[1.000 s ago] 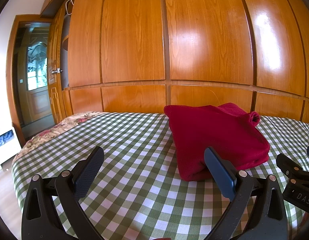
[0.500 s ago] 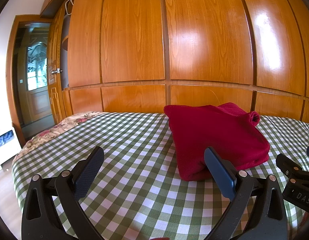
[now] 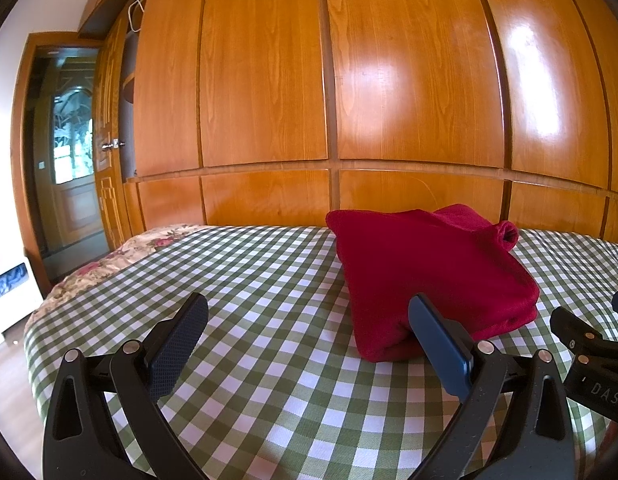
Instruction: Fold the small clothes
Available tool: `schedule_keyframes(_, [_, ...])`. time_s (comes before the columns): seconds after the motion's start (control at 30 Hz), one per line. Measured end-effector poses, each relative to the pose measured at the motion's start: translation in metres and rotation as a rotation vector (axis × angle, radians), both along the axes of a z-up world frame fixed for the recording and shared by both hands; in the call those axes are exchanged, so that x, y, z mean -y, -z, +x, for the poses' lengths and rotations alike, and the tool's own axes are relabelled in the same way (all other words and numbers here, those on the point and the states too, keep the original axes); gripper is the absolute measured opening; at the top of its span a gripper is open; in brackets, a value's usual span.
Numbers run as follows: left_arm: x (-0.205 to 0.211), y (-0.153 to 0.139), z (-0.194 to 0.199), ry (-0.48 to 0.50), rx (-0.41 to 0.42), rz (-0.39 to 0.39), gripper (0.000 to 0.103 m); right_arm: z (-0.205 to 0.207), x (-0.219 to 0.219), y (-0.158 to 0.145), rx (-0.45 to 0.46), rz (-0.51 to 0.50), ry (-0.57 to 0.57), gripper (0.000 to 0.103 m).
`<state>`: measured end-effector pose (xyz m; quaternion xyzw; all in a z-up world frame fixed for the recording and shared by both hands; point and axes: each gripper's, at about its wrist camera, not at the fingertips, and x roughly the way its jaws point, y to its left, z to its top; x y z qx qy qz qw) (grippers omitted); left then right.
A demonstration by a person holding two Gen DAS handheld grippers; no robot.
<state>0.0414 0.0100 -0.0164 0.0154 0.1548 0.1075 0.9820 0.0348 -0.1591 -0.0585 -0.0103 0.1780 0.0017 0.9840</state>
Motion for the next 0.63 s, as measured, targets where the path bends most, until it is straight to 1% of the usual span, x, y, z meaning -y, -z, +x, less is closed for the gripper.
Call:
schedule_keyframes(0.27, [-0.002,0.000,0.000,0.005,0.004,0.003,0.099,0.000,0.000,0.000,-0.002,-0.002,0.000,0.101])
schedule_keyframes(0.5, [-0.006,0.002,0.008,0.023,-0.039,-0.014,0.099,0.000,0.000,0.001,-0.007,-0.003,-0.001,0.101])
schedule_keyframes(0.63, [-0.011,0.004,0.014,0.025,-0.065,-0.027,0.099,0.003,0.000,0.003,-0.034,-0.004,0.002,0.101])
